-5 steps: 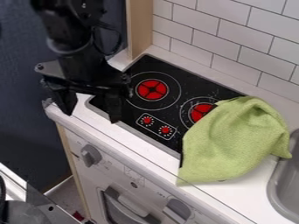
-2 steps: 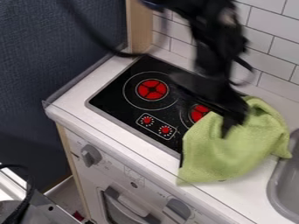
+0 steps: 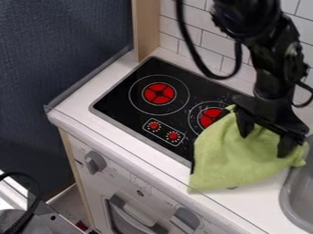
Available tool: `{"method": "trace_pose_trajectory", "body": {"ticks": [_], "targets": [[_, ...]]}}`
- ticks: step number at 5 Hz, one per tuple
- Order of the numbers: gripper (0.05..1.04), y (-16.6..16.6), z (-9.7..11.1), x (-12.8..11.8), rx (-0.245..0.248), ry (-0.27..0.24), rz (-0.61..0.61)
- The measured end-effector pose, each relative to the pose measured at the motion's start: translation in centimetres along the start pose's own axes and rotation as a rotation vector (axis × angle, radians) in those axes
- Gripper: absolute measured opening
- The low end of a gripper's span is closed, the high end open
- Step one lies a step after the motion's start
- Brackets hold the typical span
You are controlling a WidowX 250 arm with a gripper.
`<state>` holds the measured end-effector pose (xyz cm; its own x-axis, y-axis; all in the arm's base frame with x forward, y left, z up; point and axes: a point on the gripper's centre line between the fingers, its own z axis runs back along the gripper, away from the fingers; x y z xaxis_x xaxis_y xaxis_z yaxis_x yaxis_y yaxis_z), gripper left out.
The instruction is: Move the cloth cloth from right to left
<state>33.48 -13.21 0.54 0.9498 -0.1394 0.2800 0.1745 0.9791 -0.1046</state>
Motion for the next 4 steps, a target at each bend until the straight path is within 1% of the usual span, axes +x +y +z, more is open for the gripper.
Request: {"method": "trace_pose_trajectory", "body": {"ticks": [1,2,3,4], "targets": [[1.0,0.5,-1.9,-0.4,-0.025,0.031,0.012],[1.0,2.8,-2.5,-0.1,-0.015,0.039,0.036],[1.001,4.8,-2.5,-0.3,0.03,0.047,0.037],[1.001,9.4,-1.9,-0.9,0.066,0.05,0.128]]}}
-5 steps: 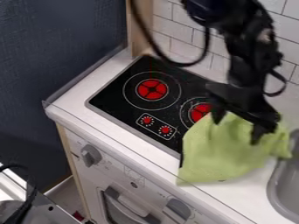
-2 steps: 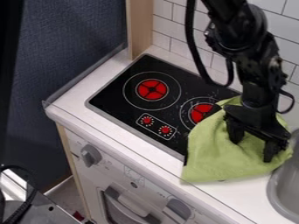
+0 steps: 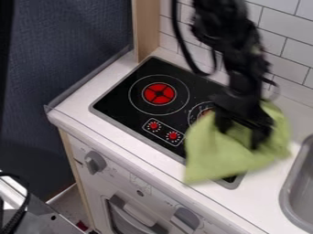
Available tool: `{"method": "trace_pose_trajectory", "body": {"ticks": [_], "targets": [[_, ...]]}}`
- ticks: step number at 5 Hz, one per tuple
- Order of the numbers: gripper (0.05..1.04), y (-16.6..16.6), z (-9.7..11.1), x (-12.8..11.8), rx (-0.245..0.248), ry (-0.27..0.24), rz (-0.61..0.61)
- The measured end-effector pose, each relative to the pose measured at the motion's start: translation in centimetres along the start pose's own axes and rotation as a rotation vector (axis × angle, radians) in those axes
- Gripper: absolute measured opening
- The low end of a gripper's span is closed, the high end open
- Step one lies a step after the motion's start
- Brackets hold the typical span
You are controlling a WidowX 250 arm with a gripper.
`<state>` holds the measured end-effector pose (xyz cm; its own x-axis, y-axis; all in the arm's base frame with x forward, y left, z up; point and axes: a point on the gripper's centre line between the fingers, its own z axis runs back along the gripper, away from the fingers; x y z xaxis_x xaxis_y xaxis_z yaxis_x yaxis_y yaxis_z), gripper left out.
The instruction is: Move the cloth cloth from right to left
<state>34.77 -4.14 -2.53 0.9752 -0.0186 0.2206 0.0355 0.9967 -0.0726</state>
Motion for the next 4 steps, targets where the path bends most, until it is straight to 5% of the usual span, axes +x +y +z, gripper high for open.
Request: {"method": "trace_pose_trajectory", "body": {"ticks": [1,4], "targets": [[1.001,5.0,0.7,-1.0,0.06,0.015,0.087],[1.001,14.1,2.7,-5.3,0.085,0.05,0.257]]}}
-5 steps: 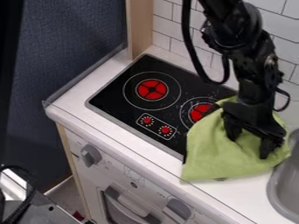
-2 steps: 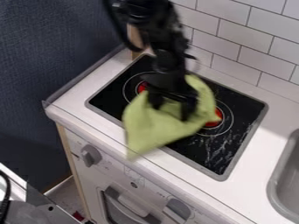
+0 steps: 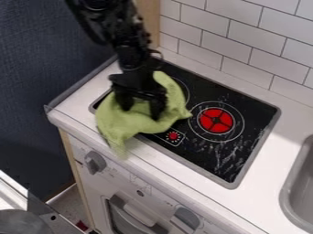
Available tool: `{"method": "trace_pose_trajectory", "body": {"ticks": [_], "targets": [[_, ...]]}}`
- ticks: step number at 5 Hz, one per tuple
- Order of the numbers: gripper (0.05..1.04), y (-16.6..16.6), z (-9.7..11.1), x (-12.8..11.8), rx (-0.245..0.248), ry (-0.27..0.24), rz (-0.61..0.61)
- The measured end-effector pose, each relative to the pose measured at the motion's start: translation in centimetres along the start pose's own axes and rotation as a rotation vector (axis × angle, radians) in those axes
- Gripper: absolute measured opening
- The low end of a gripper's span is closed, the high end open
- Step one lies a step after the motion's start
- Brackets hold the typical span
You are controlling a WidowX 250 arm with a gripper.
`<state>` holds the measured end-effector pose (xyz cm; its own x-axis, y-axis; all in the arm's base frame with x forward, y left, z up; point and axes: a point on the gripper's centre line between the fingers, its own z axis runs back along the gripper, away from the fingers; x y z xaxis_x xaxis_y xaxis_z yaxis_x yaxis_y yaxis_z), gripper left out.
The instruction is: Move the cloth cloth from right to left
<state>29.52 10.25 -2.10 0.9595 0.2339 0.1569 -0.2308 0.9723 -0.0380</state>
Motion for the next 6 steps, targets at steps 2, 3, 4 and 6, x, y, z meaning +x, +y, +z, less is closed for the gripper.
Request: {"method": "trace_pose_trajectory", "body": {"ticks": [2,3,4,6], "targets": [[0.999,-0.1,5.0,1.3,0.016,-0.129,-0.018],[0.999,-0.5,7.0,1.7,0.03,-0.158,-0.006],[0.999,-0.7,8.5,1.9,0.199,-0.082,-0.014],[0.999,-0.4,11.8,1.5,0.433,-0.092,-0.061]]}}
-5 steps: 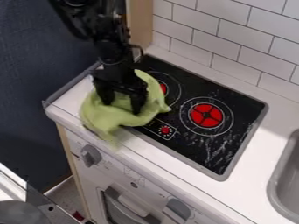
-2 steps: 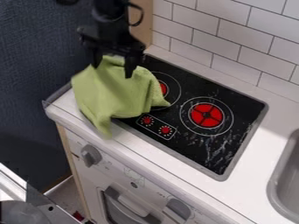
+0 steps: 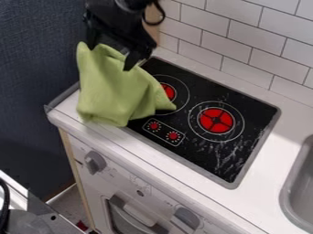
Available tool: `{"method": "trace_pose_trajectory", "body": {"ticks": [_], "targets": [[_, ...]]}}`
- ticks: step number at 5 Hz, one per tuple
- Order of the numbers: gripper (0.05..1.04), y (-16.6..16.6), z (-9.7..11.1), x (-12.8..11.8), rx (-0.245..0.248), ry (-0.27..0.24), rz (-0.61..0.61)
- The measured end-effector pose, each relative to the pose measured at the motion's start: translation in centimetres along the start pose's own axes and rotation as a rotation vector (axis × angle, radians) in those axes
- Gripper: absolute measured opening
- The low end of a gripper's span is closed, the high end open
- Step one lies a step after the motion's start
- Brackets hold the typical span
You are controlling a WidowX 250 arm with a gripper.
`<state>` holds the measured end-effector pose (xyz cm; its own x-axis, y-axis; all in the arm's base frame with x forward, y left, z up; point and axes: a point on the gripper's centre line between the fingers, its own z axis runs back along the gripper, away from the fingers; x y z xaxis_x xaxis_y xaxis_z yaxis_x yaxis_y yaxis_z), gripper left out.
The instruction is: Move the cloth cloth from right to left
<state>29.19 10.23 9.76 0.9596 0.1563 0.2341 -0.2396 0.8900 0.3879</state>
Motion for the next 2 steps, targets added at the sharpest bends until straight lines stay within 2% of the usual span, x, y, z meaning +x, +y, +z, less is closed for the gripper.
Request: {"method": "trace_pose_trajectory", "body": {"ticks": [2], "targets": [[0.999,0.1,3.6,0.8,-0.121,-0.008,0.095]]}}
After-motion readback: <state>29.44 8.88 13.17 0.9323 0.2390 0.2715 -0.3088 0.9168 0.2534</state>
